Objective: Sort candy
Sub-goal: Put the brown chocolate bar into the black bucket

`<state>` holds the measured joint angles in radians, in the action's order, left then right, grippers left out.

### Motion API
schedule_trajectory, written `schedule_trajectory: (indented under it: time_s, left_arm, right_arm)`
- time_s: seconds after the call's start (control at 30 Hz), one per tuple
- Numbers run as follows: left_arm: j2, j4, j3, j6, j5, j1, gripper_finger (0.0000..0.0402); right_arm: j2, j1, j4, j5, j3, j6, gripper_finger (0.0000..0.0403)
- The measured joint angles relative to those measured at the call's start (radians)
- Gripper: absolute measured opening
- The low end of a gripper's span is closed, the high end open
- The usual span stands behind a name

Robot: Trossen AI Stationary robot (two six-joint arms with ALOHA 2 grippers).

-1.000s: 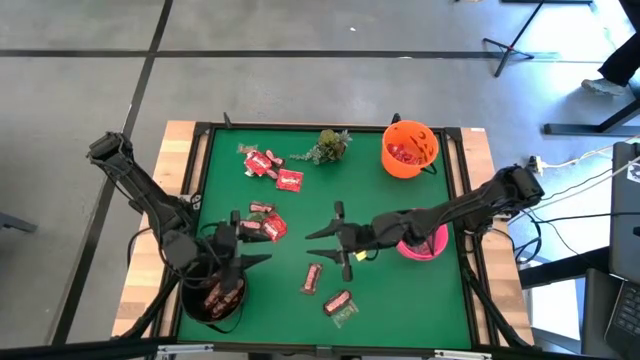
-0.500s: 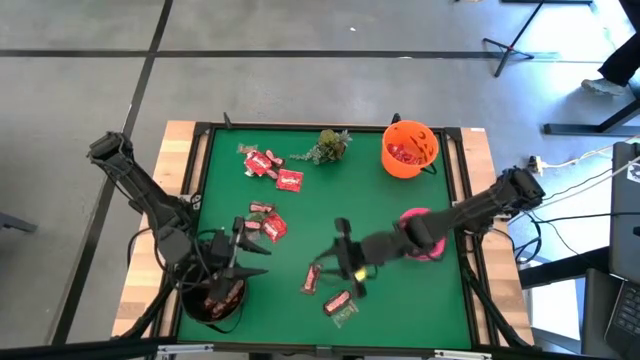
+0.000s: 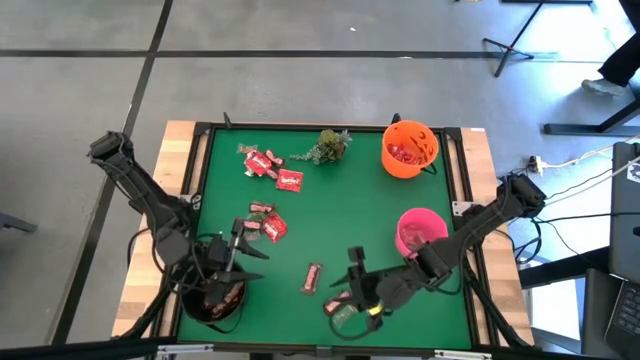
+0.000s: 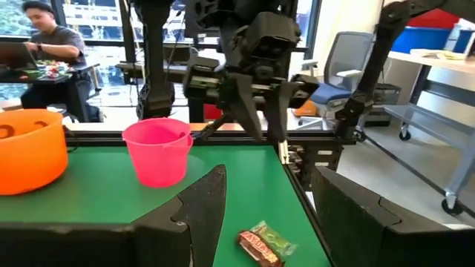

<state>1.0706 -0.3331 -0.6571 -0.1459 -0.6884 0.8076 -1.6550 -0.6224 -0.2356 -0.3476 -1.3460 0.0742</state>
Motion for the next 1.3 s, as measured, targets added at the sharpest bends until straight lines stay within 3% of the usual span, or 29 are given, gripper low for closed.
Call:
schedule_trajectory:
  time_s: [0.23, 0.43, 0.77, 1.07, 1.3]
  left_arm:
    - [0.000, -0.001, 0.000, 0.001, 0.003, -0.047, 0.0188]
    - [0.000, 0.001, 0.000, 0.018, 0.088, -0.077, 0.0188]
    - [-0.012, 0.040, 0.000, 0.022, 0.113, -0.001, 0.0188]
    - [-0.065, 0.031, 0.000, 0.034, -0.009, 0.065, 0.0188]
    - [-0.066, 0.033, 0.000, 0.013, -0.016, 0.067, 0.0188]
  right_arm:
    - [0.000, -0.007, -0.008, 0.007, 0.000, 0.067, 0.0143]
    - [-0.008, -0.006, -0.024, 0.038, 0.000, 0.078, 0.0143]
    - [-0.078, -0.013, -0.058, 0.080, 0.000, 0.098, 0.0143]
    - [-0.098, -0.012, -0.056, 0.078, 0.000, 0.103, 0.0143]
    - [-0.098, -0.021, -0.064, 0.109, 0.000, 0.111, 0.0143]
